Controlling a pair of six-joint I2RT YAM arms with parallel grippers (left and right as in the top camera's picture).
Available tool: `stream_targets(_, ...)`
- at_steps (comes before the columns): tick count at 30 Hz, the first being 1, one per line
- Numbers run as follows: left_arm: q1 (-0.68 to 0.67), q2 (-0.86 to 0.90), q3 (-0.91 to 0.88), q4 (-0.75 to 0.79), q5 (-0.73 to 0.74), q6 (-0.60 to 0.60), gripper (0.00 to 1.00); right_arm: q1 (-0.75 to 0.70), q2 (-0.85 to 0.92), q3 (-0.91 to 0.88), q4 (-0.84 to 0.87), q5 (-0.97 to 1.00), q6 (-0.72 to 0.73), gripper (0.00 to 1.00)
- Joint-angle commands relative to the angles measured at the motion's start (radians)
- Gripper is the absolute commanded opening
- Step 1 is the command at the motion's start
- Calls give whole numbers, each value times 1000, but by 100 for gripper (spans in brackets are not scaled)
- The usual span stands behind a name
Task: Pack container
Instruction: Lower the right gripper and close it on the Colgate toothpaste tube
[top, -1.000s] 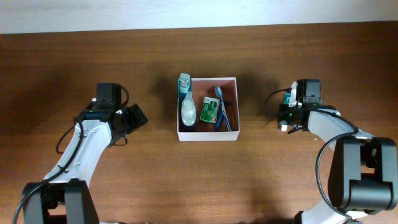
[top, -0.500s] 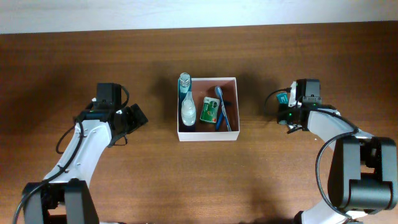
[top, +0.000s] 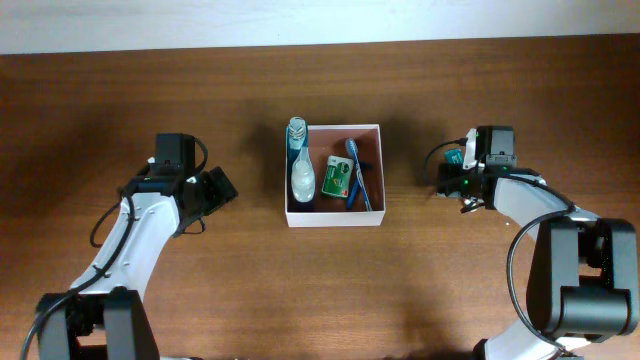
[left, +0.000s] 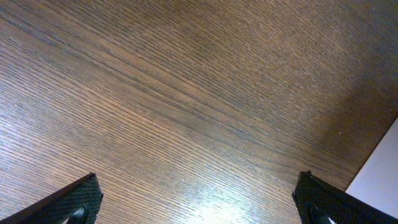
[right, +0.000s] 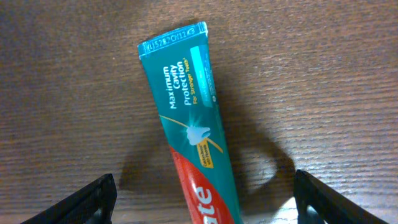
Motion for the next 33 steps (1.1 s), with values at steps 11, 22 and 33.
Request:
stream_targets(11,2,3,-3,-1,-6,5,100,-2,58,-37,-68,-69,-74,58)
stream_targets(22,2,3,-3,-1,-6,5,100,-2,58,-37,-79,-171,-74,59)
stream_targets(33,2,3,-3,-1,-6,5,100,-2,58,-37,-76,-249,-74,59)
